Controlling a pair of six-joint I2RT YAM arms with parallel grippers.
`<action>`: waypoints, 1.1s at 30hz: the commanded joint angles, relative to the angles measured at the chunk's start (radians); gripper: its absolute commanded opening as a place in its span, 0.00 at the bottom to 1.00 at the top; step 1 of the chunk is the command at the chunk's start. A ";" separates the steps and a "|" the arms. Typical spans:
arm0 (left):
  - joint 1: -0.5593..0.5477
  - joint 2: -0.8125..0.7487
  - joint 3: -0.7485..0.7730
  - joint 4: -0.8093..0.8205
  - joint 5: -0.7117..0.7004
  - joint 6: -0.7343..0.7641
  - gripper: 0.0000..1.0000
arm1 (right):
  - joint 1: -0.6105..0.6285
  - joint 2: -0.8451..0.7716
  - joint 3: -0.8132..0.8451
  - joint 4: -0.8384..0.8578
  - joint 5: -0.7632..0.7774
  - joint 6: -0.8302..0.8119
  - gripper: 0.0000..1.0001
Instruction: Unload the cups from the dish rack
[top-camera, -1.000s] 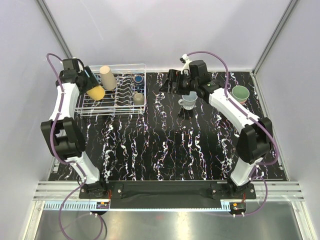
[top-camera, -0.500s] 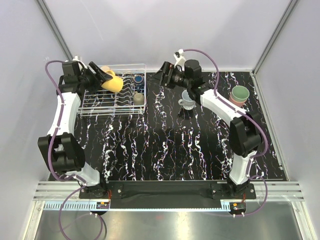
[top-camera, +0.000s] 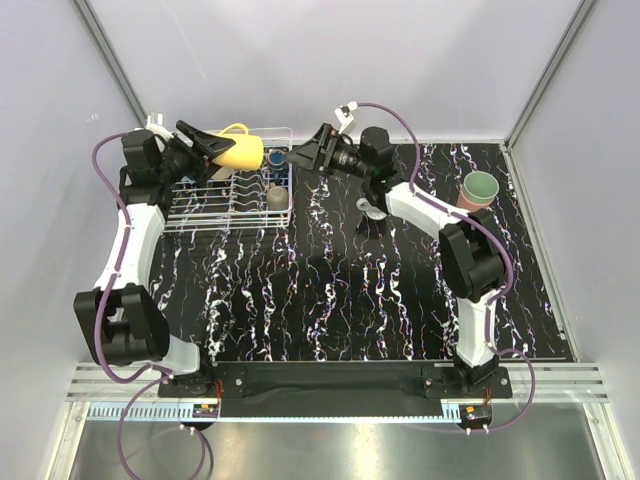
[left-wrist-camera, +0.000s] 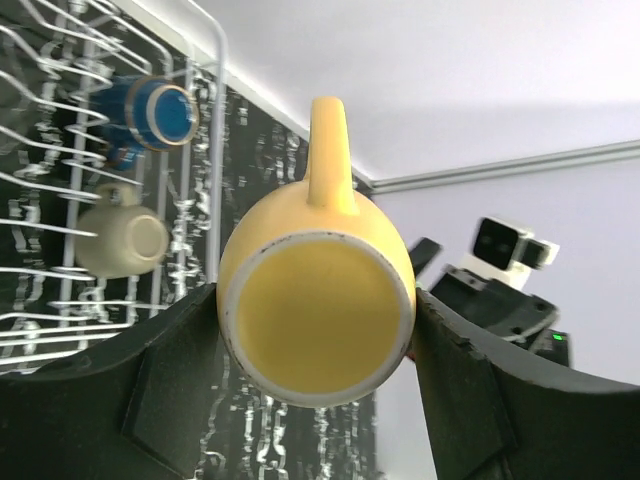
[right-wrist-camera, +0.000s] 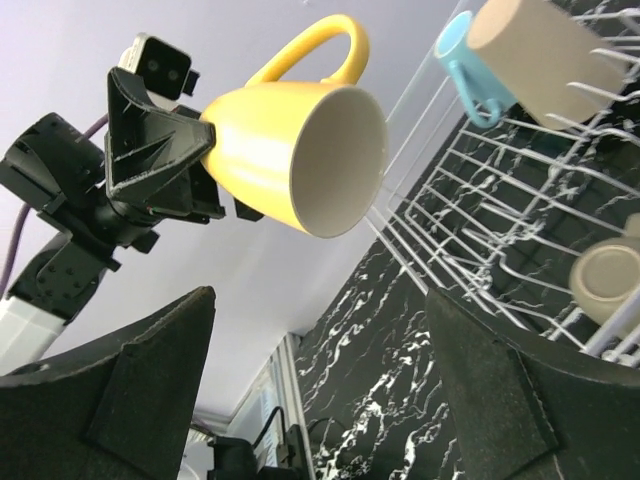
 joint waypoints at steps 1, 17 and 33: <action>-0.016 -0.061 -0.012 0.226 0.083 -0.116 0.00 | 0.032 0.023 0.064 0.120 -0.037 0.041 0.92; -0.121 -0.069 -0.093 0.362 0.100 -0.261 0.00 | 0.072 0.096 0.187 0.124 -0.105 0.008 0.68; -0.125 -0.102 -0.110 0.263 0.157 -0.155 0.57 | 0.074 -0.061 -0.040 0.310 -0.063 0.023 0.00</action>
